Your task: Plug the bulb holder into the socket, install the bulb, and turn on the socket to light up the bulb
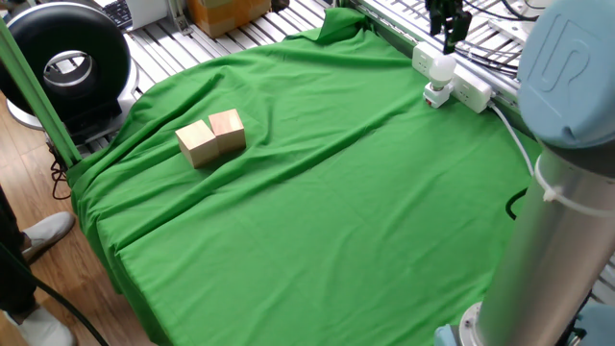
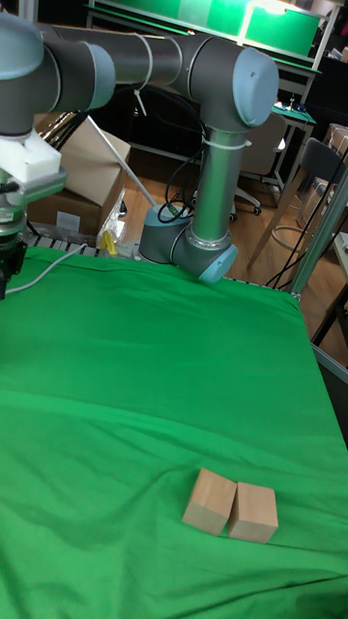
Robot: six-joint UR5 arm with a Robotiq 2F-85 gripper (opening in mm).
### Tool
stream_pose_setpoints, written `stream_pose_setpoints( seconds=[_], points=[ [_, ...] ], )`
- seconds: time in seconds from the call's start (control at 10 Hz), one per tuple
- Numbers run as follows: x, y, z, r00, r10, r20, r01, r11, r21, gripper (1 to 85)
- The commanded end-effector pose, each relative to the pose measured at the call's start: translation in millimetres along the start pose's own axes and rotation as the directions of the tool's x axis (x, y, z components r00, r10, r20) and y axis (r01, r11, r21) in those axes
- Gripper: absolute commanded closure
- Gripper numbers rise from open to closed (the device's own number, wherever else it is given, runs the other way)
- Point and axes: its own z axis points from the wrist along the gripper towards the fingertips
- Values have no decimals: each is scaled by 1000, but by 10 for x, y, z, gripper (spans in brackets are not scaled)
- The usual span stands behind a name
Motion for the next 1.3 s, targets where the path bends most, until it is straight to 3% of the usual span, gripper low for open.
stream_pose_setpoints(
  seconds=[0.0,0.1,0.3,0.6,0.8,1.0,1.2],
  points=[
    [127,-65,99,992,-114,-44,116,993,25,250],
    [96,-37,114,992,-120,-46,122,992,22,243],
    [57,-112,133,990,-135,-48,137,989,51,237],
    [-105,4,291,990,-142,-2,142,990,25,237],
    [-60,5,403,989,-150,-11,150,988,28,237],
    [17,-27,408,985,-169,-35,170,985,36,237],
    [9,-8,430,984,-176,-28,176,984,26,237]
  ],
)
